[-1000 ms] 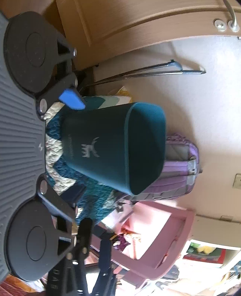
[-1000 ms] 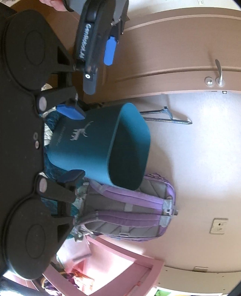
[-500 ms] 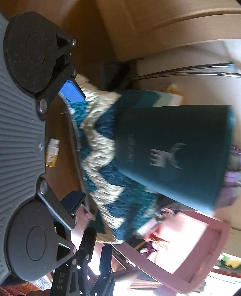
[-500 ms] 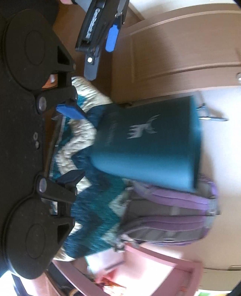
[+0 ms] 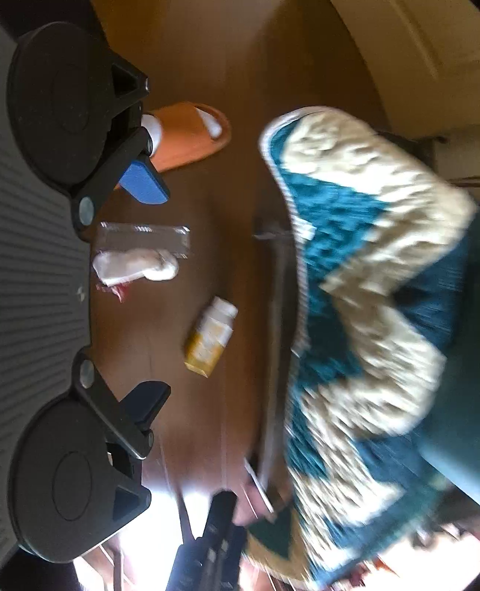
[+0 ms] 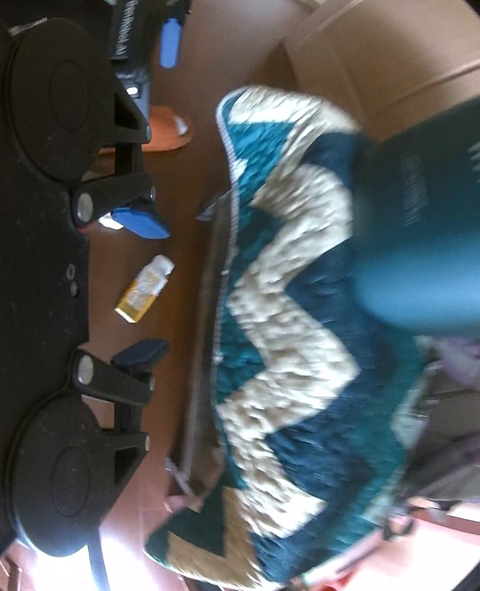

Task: Collect trash
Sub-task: 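Lower both tools from the bin toward the remaining floor trash, then grasp the white tissue with left tool while right grasps the drink carton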

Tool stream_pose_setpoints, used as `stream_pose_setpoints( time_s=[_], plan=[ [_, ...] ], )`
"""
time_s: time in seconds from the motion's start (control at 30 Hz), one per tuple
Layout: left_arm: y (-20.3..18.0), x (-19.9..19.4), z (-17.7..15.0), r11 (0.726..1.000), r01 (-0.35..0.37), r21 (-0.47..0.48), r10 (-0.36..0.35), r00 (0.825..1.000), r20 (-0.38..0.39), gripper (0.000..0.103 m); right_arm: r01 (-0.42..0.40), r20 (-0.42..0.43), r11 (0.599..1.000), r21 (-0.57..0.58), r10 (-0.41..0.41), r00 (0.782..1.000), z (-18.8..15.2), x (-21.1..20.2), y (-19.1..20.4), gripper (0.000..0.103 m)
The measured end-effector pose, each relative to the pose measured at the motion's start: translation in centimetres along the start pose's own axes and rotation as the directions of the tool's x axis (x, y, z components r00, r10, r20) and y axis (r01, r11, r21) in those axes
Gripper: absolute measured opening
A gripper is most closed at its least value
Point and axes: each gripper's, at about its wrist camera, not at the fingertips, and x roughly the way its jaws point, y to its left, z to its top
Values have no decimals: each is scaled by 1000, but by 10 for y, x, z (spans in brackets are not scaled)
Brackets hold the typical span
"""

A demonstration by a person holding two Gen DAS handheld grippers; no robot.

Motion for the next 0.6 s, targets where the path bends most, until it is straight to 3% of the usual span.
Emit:
stream_pose_setpoints(
  time_s=[0.23, 0.4, 0.5, 0.6],
  plan=[
    [-8, 84, 2, 995, -92, 48, 97, 990, -105, 103, -47, -125, 990, -133, 30, 992, 4, 80, 1, 60],
    [-4, 140, 1, 996, -91, -10, 87, 976, -198, 103, -120, -211, 968, -223, 72, 975, 1, 138, 3, 60],
    [4, 165, -5, 993, -97, -64, 81, 974, -213, 103, -164, -249, 937, -309, 87, 964, -7, 173, 7, 60],
    [8, 191, -18, 994, -97, -53, 80, 961, -264, 102, -195, -287, 912, -362, 90, 954, -15, 202, 7, 60]
  ],
)
